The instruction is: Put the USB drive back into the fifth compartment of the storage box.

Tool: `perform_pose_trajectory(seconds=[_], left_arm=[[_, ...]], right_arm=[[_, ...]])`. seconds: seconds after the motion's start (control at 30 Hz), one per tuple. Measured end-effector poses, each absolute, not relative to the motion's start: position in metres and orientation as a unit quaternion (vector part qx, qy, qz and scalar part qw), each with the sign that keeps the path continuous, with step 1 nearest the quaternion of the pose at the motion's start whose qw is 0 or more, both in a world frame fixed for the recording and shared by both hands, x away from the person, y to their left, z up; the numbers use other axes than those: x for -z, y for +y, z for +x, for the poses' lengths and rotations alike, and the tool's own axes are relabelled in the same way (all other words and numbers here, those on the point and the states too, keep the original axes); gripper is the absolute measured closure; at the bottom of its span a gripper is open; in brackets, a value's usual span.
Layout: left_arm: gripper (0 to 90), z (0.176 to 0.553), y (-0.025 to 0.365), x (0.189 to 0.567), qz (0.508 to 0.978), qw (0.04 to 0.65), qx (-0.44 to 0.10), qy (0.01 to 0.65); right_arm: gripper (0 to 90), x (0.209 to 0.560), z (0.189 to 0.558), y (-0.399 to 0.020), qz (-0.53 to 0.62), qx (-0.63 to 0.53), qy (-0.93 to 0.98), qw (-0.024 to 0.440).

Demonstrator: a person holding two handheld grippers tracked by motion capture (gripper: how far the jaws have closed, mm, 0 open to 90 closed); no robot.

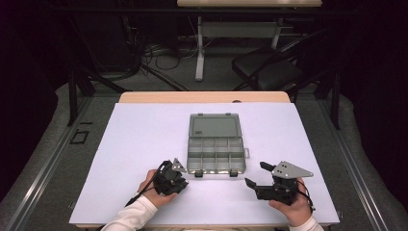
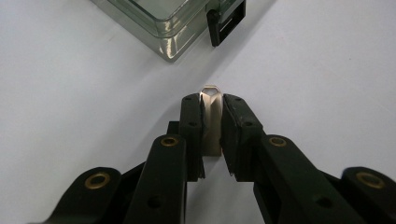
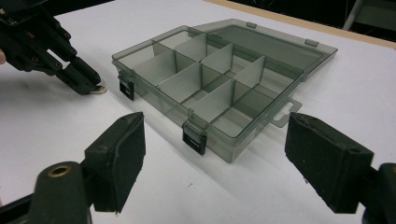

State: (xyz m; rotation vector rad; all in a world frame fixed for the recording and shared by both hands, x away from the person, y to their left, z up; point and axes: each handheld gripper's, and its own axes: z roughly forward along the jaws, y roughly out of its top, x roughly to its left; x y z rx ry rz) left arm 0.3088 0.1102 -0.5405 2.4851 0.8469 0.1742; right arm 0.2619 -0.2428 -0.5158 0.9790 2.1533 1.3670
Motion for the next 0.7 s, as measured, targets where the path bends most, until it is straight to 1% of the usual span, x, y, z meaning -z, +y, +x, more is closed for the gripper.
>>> perform_pose_trajectory(seconds=[0.7], left_arm=[[78.8, 0.3082, 0.1091, 0.5401, 0.916, 0.250, -0.067, 0.308]], right_arm=[[20.2, 0.5166, 0.2625, -0.2428, 0.351, -0.488, 0.773, 0.203]])
